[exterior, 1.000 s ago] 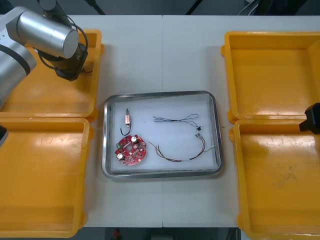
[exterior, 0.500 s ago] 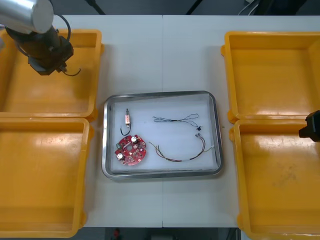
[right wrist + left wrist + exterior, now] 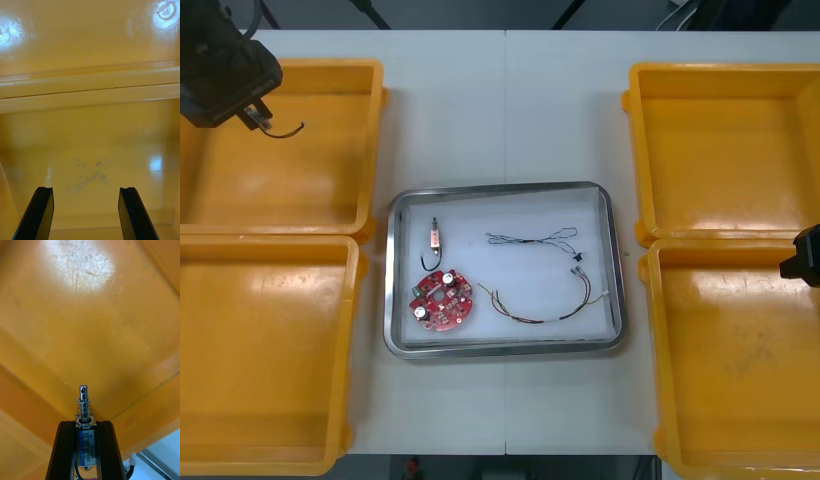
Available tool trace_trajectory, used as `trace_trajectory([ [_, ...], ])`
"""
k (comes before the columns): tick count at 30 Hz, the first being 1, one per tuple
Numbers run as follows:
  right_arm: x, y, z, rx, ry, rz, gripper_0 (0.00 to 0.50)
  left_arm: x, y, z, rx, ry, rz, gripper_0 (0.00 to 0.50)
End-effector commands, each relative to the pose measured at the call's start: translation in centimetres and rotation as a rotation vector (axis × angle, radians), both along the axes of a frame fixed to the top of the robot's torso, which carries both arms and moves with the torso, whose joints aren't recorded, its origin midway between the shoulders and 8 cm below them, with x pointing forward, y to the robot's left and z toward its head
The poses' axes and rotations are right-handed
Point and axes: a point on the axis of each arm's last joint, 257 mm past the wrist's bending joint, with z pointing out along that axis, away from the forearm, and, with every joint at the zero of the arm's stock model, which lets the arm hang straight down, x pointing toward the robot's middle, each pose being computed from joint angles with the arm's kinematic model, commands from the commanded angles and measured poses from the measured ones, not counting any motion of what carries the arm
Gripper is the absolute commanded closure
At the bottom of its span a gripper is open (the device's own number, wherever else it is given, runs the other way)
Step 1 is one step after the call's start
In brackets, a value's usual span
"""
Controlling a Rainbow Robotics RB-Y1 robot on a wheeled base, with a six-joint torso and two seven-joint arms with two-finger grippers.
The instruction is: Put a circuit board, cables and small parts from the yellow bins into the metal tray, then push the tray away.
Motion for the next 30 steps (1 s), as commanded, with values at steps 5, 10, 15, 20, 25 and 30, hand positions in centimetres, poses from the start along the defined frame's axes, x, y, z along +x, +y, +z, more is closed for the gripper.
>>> trace_trajectory([
  [5, 0.2, 0.3, 0.8, -0.013, -0.033, 0.047, 0.0, -0.7, -2.0, 4.1, 0.042, -0.042, -0.146, 0.5],
  [10, 0.2, 0.3, 0.8, -0.013, -0.033, 0.047, 0.0, -1.6, -6.0, 3.3, 0.033, -0.039, -0.143, 0.5],
  [15, 0.2, 0.3, 0.8, -0.013, -0.033, 0.047, 0.0, -2.6, -9.9, 2.4, 0.002, -0.032, -0.129, 0.5],
  [20, 0.2, 0.3, 0.8, -0.013, -0.033, 0.047, 0.0, -3.4, -13.3, 0.7, -0.017, -0.054, -0.112, 0.5],
  [25, 0.2, 0.3, 0.8, -0.013, -0.033, 0.047, 0.0, -4.4, -17.2, -1.7, -0.042, -0.07, -0.107, 0.5],
  [30, 0.2, 0.3, 0.8, -0.013, -0.033, 0.047, 0.0, -5.8, -19.3, -3.7, -0.022, -0.063, -0.119, 0.5],
])
